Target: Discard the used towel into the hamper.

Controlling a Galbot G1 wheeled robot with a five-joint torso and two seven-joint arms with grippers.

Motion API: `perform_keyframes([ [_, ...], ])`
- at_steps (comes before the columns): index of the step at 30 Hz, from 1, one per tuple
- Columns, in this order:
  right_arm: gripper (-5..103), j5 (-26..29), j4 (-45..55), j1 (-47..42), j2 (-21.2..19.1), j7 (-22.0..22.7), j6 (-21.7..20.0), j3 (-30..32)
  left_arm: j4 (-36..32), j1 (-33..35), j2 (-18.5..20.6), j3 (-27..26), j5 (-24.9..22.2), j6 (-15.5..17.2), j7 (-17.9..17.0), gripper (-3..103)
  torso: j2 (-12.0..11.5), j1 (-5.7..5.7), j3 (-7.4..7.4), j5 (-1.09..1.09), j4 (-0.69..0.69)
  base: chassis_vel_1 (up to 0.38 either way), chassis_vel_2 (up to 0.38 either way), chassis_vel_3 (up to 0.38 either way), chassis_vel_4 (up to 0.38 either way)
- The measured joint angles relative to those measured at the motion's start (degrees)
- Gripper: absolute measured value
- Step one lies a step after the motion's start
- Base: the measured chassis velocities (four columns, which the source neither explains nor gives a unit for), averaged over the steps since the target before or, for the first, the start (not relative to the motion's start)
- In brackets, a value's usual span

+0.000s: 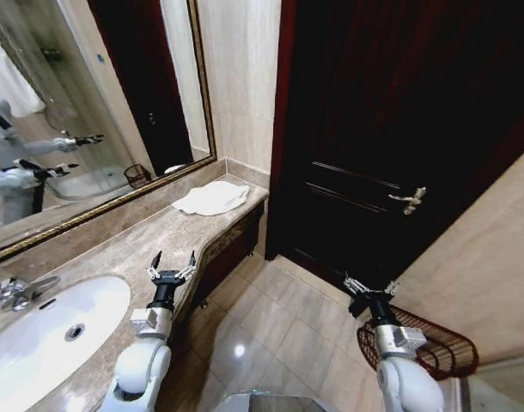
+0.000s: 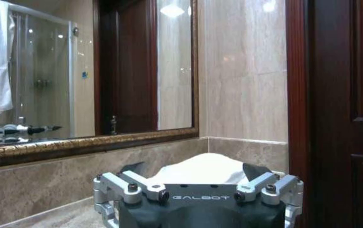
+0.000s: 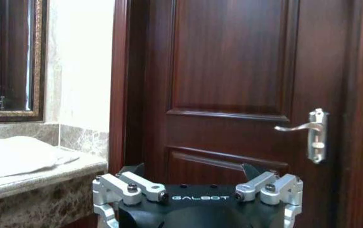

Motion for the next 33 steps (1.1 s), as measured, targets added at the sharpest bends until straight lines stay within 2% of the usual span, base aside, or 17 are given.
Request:
perform_keyframes([
  [33, 100, -0.96, -0.01, 0.03, 0.00, -0.44, 0.37, -0.46, -0.58, 0.28, 0.59, -0.39, -1.62, -0.13, -0.40, 100, 0.00, 0.00, 0.00, -0.01, 0.00, -0.083, 0.092, 0.093, -0.077],
])
